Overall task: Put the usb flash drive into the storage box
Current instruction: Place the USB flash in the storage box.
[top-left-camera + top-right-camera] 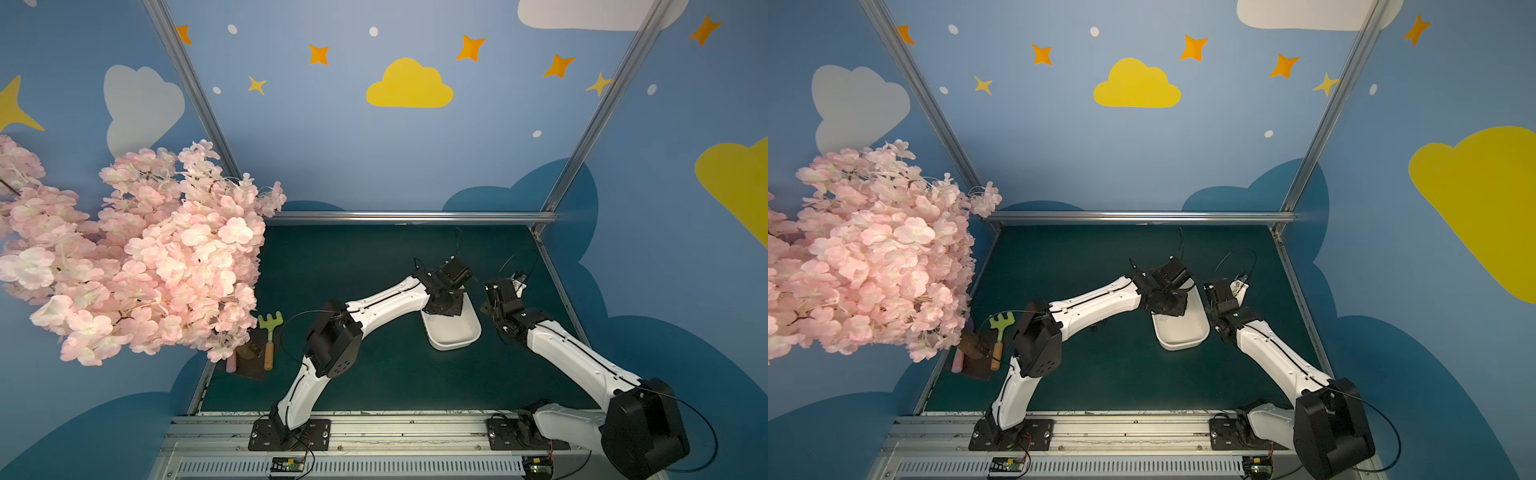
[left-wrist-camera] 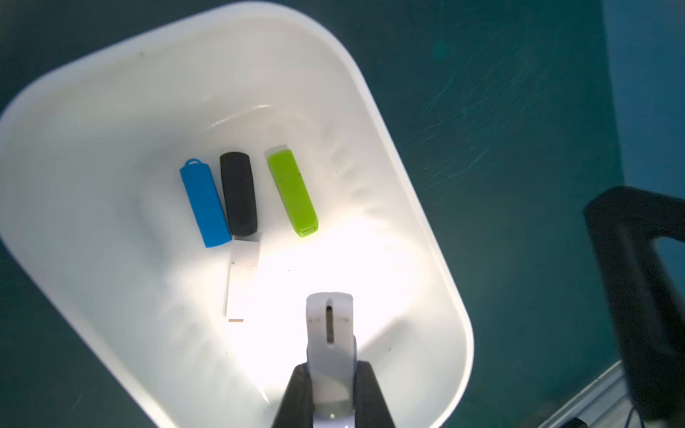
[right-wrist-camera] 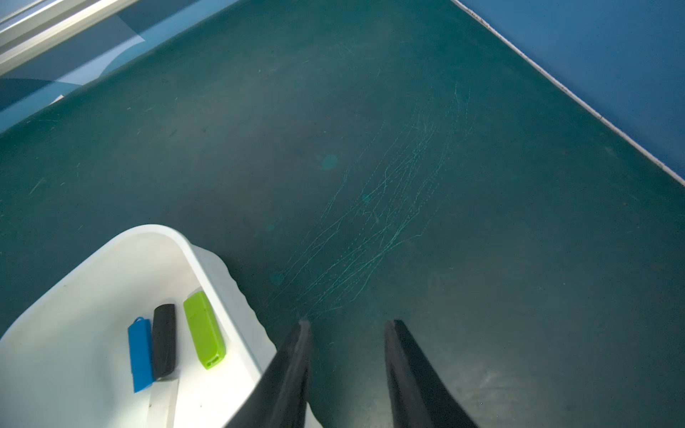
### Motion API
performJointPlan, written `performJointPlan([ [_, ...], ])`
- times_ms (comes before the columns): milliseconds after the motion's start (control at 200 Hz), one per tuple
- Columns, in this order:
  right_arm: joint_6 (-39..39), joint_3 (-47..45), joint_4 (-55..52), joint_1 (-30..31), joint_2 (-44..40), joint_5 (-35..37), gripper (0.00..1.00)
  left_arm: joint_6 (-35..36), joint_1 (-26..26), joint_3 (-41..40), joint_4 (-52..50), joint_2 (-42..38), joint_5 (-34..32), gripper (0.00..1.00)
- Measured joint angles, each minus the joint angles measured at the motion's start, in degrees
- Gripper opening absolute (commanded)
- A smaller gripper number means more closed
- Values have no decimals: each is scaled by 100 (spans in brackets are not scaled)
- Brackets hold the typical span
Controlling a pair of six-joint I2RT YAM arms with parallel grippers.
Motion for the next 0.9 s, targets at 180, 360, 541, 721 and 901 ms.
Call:
performJointPlan([
  [180,81,-2,94,-50,0,-138,39,116,0,492,-337,546,-17,11],
  [360,111,-61,214,-101,0,-247,39,151,0,833,-466,1003,55,11],
  [541,120,-81,269,-122,0,-356,39,221,0,949,-623,1285,20,13],
  [721,118,-81,317,-140,42,-481,38,271,0,1145,-824,1377,-151,15],
  [901,118,-81,328,-170,157,-590,38,343,0,1307,-901,1519,-216,18],
])
